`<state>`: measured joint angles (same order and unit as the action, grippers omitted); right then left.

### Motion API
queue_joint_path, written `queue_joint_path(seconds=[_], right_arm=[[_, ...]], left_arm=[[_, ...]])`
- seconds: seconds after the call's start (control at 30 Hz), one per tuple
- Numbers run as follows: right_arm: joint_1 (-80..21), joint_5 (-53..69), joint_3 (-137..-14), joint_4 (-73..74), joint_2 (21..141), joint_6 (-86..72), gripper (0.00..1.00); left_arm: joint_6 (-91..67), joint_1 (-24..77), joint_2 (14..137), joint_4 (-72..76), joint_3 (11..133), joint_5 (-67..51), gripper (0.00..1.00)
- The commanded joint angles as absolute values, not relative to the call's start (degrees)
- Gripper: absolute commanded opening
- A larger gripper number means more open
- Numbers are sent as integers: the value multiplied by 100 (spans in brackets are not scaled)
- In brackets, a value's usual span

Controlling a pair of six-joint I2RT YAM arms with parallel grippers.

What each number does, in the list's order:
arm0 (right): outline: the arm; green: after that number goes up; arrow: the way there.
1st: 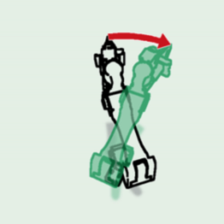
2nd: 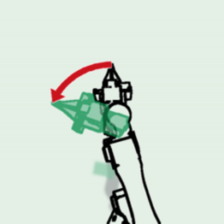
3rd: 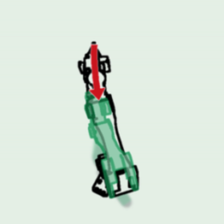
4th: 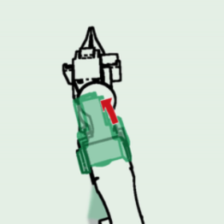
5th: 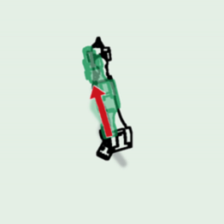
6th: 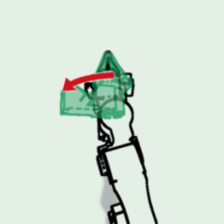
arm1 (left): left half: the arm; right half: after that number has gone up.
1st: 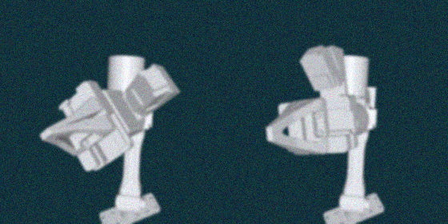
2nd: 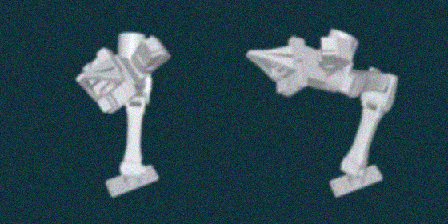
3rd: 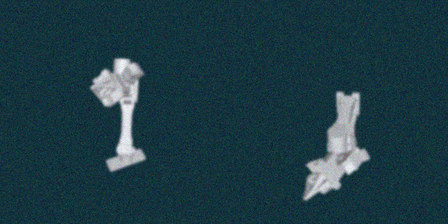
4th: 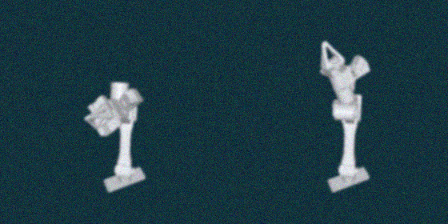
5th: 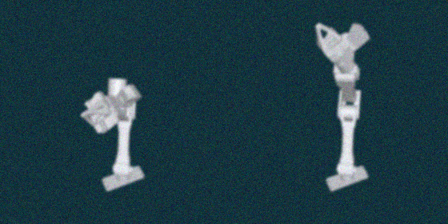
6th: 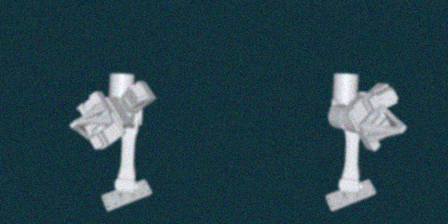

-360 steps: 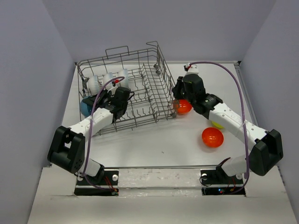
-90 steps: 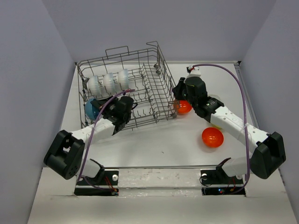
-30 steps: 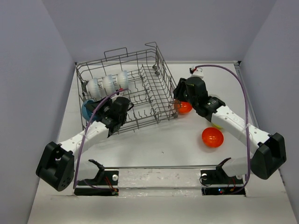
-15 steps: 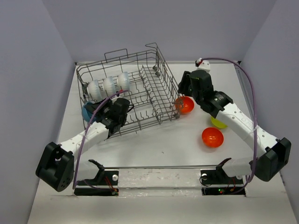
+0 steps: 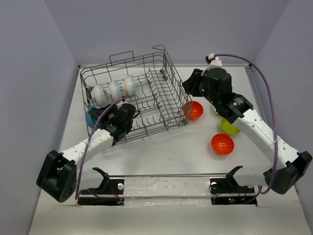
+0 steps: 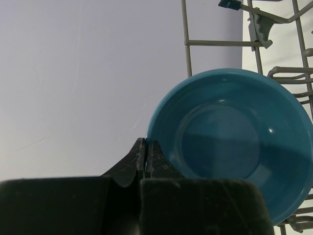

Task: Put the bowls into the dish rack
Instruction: Insert the bowl into the dish rack.

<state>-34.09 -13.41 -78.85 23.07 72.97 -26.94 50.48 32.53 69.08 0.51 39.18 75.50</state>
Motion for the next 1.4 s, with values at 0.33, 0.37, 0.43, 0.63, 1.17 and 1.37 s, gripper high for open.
queue_joint_path(seconds=[0.33, 0.37, 0.43, 0.63, 1.17, 1.37], right_arm=[[-3428, -229, -7980, 1951, 7795, -2637, 36], [-3428, -150, -7989, 1934, 7813, -2645, 36], [-3428, -79, -8007, 1916, 7901, -2672, 35], [-3428, -79, -7963, 1881, 7963, -2698, 35], [-3480, -1007, -8024, 2109, 7840, -2619, 37], [-3480, -2038, -8016, 2250, 7831, -2399, 42]], left_arm=[[5177, 3252, 6794, -44, 3876, 7769, 0], [5159, 3252, 6811, -44, 3885, 7761, 0], [5142, 3252, 6820, -44, 3902, 7752, 0], [5054, 3331, 6882, -44, 3937, 7691, 0], [3912, 3489, 7567, -940, 4456, 7286, 0], [3823, 3498, 7682, -1098, 4561, 7251, 0]])
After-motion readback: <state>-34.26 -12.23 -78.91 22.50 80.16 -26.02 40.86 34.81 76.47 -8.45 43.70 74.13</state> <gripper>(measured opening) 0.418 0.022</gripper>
